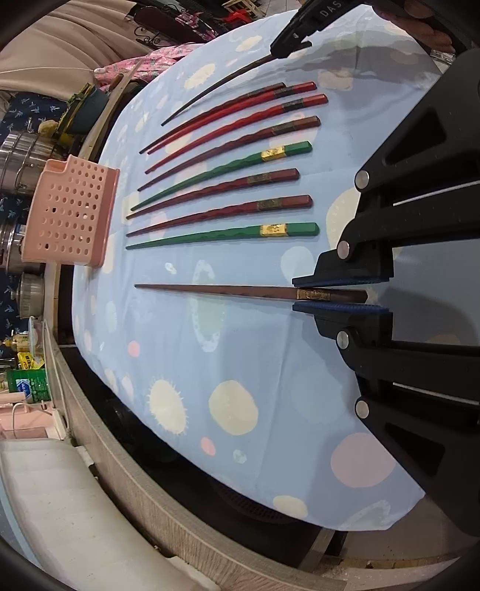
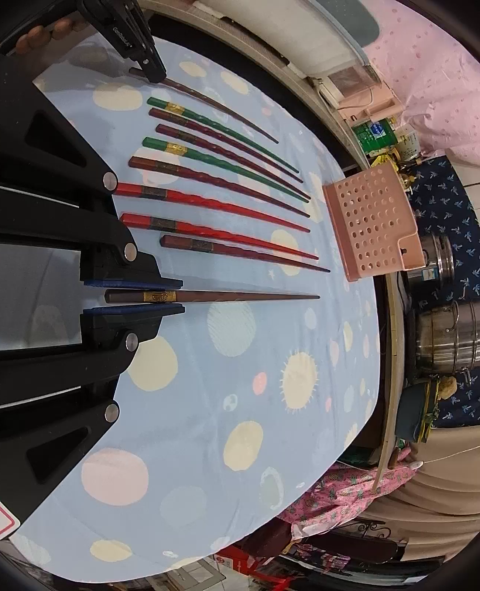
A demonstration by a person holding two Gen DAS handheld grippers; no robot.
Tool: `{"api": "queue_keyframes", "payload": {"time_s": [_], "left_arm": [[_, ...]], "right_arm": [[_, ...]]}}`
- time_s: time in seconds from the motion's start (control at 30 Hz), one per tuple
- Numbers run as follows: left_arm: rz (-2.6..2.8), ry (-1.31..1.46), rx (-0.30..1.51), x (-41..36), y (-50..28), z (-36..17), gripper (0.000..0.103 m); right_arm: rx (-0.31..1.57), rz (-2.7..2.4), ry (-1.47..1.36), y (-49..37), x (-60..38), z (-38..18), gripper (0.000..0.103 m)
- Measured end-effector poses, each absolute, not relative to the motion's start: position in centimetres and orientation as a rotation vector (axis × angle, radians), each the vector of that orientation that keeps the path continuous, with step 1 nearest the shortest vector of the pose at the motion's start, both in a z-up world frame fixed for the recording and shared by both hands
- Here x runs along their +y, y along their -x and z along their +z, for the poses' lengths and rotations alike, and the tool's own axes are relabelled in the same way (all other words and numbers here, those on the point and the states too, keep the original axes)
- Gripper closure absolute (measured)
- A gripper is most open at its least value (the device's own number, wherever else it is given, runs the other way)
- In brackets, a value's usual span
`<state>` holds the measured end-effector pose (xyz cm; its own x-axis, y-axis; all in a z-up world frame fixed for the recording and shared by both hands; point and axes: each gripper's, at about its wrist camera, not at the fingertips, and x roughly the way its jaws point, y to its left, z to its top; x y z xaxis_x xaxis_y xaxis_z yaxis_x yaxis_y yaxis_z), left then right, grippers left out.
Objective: Organize utensils
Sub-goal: 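Close the left gripper on a brown chopstick while the right gripper grasps its brown partner, then lift both brown chopsticks and carry them over the pink basket with both grippers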
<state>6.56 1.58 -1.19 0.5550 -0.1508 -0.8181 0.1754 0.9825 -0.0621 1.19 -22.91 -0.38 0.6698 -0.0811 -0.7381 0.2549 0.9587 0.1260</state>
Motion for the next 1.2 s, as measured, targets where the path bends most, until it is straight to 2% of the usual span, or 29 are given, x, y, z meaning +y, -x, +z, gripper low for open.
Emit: {"api": "queue_keyframes", "payload": {"time_s": [0.37,0.97,1.2], "left_arm": [[-0.202,0.004,0.845,2.0,-8.2,5.3,0.096],[-0.227,0.096,0.615,-0.6,-21.3,19.6,0.096],[-0.248,0.14,0.47,-2.1,-25.0,25.8,0.096]], "right_arm": [[0.649,-0.183,-0.231,-2.8,-25.0,7.6,0.096],[0.448,-0.135,-0.303,-13.8,-29.5,18.5,0.096],[0.32,-0.126,-0.31,-18.8,-30.1,23.2,0.096]]}}
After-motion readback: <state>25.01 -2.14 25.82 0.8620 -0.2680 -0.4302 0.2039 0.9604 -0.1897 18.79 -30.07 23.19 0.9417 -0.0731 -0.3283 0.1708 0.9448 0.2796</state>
